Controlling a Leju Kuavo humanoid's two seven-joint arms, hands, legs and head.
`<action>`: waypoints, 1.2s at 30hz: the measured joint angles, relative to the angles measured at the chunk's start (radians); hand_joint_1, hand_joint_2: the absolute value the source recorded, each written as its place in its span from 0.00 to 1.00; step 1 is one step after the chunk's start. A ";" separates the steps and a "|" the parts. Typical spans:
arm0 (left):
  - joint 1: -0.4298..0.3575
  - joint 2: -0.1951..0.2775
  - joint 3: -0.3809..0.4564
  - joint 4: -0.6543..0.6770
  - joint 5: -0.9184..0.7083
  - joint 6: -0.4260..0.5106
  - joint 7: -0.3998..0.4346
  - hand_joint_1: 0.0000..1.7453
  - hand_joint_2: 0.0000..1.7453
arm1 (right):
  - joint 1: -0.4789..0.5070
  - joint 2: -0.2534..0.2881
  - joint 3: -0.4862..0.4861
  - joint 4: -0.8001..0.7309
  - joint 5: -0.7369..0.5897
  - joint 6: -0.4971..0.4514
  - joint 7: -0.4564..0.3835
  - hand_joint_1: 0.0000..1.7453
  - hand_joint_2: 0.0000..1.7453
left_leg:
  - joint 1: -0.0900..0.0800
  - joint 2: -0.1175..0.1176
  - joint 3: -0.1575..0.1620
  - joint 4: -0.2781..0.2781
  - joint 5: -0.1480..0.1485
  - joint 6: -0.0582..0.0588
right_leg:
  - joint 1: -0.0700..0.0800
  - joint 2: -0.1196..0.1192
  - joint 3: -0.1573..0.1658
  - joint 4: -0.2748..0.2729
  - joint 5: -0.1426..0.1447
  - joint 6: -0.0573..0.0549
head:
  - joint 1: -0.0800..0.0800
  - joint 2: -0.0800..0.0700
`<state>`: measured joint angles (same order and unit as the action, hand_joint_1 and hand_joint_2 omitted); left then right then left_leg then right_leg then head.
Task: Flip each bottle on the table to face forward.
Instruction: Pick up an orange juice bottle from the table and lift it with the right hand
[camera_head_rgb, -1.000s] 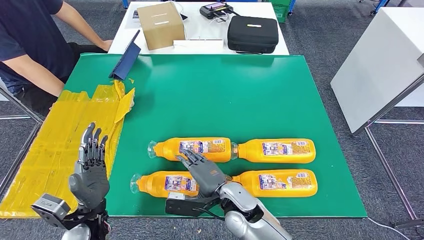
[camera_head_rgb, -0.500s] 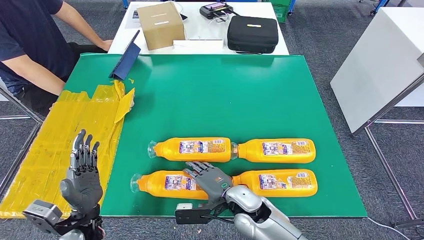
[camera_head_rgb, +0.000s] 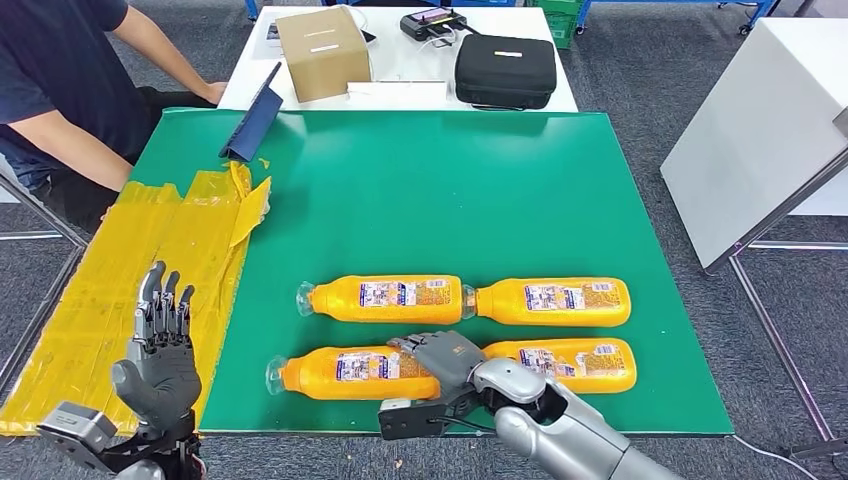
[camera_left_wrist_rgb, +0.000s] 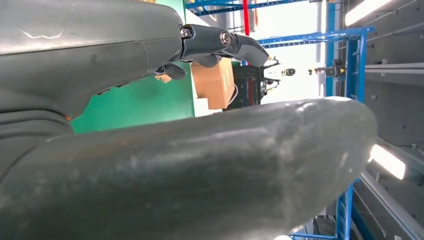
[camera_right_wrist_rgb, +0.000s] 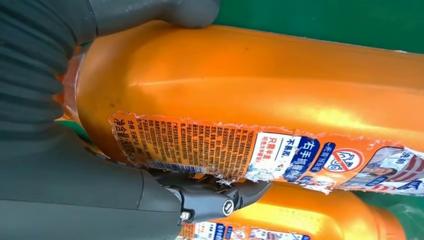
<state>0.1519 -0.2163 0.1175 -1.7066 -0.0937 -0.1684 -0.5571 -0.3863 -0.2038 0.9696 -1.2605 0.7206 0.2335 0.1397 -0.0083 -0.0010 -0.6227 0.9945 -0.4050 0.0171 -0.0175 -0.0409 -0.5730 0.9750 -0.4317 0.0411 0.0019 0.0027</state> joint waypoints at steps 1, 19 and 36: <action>0.000 0.000 0.000 0.002 0.005 0.001 0.001 0.00 0.00 | -0.003 -0.004 0.002 0.000 -0.008 0.000 0.000 1.00 1.00 | 0.000 0.000 0.000 0.000 0.000 0.000 | 0.000 0.000 0.000 0.000 0.000 0.000 | 0.000 0.000; -0.024 -0.041 0.100 0.011 0.239 0.190 0.075 0.00 0.75 | 0.037 0.023 -0.050 0.025 -0.148 -0.180 -0.014 1.00 1.00 | 0.000 0.001 0.000 0.000 0.000 0.000 | 0.000 0.000 0.001 0.000 0.000 0.000 | 0.000 0.000; -0.014 -0.042 0.055 0.002 0.430 -0.058 0.238 0.00 1.00 | 0.328 0.268 -0.341 -0.194 -0.173 -0.428 -0.292 1.00 1.00 | 0.000 0.002 -0.003 0.000 -0.001 -0.001 | 0.000 0.002 -0.003 0.000 -0.001 -0.001 | 0.000 0.000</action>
<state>0.1377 -0.2581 0.1720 -1.7048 0.3360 -0.2263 -0.3189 -0.0583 0.0643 0.6286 -1.4541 0.5475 -0.1943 -0.1527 -0.0084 0.0006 -0.6259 0.9943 -0.4063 0.0164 -0.0176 -0.0391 -0.5758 0.9751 -0.4327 0.0403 0.0022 0.0027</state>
